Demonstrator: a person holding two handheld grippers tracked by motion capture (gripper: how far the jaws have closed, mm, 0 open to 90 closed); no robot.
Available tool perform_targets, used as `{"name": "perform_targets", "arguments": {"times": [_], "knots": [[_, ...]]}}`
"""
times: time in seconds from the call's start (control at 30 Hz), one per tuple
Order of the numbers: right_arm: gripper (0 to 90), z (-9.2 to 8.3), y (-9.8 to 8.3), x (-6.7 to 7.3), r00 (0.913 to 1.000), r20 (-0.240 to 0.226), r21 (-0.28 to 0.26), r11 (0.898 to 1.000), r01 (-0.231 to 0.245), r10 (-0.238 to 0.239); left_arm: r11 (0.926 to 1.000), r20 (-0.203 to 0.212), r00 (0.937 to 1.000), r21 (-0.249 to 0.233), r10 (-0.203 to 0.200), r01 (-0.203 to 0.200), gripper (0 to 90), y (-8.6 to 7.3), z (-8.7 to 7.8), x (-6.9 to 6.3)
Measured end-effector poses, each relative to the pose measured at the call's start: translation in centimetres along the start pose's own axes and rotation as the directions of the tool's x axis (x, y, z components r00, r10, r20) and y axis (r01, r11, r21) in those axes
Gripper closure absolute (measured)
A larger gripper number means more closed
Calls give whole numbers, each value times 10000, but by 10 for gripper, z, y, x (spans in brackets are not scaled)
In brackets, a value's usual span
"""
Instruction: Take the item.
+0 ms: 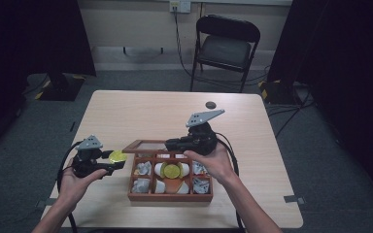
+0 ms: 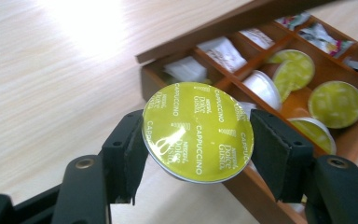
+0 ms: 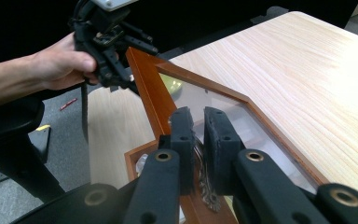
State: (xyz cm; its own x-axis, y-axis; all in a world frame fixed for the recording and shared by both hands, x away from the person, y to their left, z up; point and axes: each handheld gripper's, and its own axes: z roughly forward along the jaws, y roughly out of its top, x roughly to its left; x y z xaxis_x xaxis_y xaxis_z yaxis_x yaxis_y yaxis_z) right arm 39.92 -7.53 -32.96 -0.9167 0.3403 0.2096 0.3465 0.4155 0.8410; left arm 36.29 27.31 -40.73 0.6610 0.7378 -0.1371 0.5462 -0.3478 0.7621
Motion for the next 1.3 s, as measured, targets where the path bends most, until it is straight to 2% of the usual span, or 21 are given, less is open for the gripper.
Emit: {"name": "perform_targets", "arguments": {"times": [0.13,0.23,0.37,0.4,0.5,0.7,0.73,0.8,0.83,1.0,1.1,1.23,1.27,1.3], "knots": [[823,0,0,0,10000,2,-2,10000,2,-2,10000,-67,10000,71,26,-25,389,3,5,5],[823,0,0,0,10000,16,-11,10000,17,-17,9999,-378,9993,139,11,-6,389,4,13,12],[823,0,0,0,10000,12,-8,10000,27,-27,9995,-534,9986,293,-53,69,389,5,25,22],[823,0,0,0,10000,4,-5,10000,25,-25,9995,-516,9984,228,-216,228,389,5,29,24],[823,0,0,0,10000,3,-2,10000,25,-25,9992,-591,9978,245,-308,323,389,6,36,30],[823,0,0,0,10000,14,3,10000,14,-14,9989,-643,9977,417,-193,220,389,5,51,39],[823,0,0,0,10000,8,3,10000,14,-14,9982,-692,9976,589,-82,123,389,4,54,41],[823,0,0,1,10000,16,9,10000,23,-23,9969,-776,9967,725,-234,290,389,1,58,45],[823,0,-1,1,10000,18,9,10000,23,-23,9962,-803,9967,840,-147,214,389,1,60,47],[823,0,-1,1,10000,21,-4,10000,14,-14,9939,-854,9963,1085,-119,212,389,-1,68,50],[823,0,-1,1,10000,21,-1,10000,14,-14,9900,-881,9961,1397,-74,197,389,-4,76,51],[823,0,-1,1,10000,18,-1,10000,14,-14,9898,-880,9961,1417,-25,150,389,-5,80,50],[823,0,-1,1,10000,20,0,10000,15,-15,9903,-996,9950,1367,-106,242,389,-5,82,49],[823,0,-1,1,10000,20,4,10000,11,-11,9882,-988,9951,1528,38,114,389,-6,84,49]]}}
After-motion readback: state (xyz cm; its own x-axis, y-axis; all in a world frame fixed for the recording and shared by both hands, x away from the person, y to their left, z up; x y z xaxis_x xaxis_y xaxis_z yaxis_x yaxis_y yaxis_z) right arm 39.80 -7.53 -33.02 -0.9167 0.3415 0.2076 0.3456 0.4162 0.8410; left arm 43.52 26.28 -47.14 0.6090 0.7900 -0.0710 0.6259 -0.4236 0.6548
